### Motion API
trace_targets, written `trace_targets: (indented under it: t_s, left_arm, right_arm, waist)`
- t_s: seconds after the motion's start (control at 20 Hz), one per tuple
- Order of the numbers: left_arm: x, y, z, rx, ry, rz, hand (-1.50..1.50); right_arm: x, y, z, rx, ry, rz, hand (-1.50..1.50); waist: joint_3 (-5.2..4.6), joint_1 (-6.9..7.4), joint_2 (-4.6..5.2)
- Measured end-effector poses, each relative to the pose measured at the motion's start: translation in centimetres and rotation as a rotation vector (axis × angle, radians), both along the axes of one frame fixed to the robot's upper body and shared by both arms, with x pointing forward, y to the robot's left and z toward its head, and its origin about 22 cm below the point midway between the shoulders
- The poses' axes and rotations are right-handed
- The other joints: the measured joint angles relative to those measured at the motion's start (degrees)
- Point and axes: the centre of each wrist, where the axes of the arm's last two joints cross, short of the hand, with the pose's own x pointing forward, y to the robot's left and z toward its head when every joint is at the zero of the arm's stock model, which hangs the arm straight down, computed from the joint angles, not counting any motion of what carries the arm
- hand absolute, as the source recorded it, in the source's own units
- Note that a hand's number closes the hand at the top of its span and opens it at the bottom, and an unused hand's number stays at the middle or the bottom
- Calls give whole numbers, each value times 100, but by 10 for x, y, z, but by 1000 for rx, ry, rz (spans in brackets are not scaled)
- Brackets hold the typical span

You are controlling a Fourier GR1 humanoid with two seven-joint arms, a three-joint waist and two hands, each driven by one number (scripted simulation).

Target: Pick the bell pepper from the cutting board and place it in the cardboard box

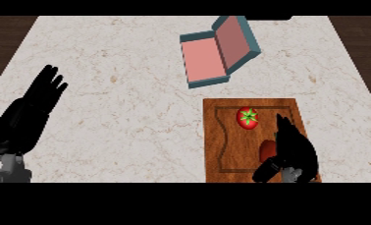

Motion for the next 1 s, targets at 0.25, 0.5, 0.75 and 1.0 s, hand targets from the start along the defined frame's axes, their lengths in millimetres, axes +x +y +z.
trace_targets:
  t_s: [0.25, 0.5, 0.75, 1.0]
  left_arm:
    - [-3, -1, -5, 1, 1, 5, 0]
    - [1, -3, -2, -4, -1, 4, 0]
    - [1, -5, -7, 5, 1, 4, 0]
    - [5, -15, -4, 3, -16, -37, 0]
  right_arm:
    - [4, -3, -6, -10, 12, -11, 150]
    - [11, -8, -13, -50, -15, 19, 150]
    - [2, -1, -13, -62, -39, 38, 150]
    - [44, 41, 3, -60, -98, 114, 150]
  waist:
    - [-2, 3, -2]
    - [-6, 2, -4]
    - [-7, -5, -6]
    - [-5, 253, 59]
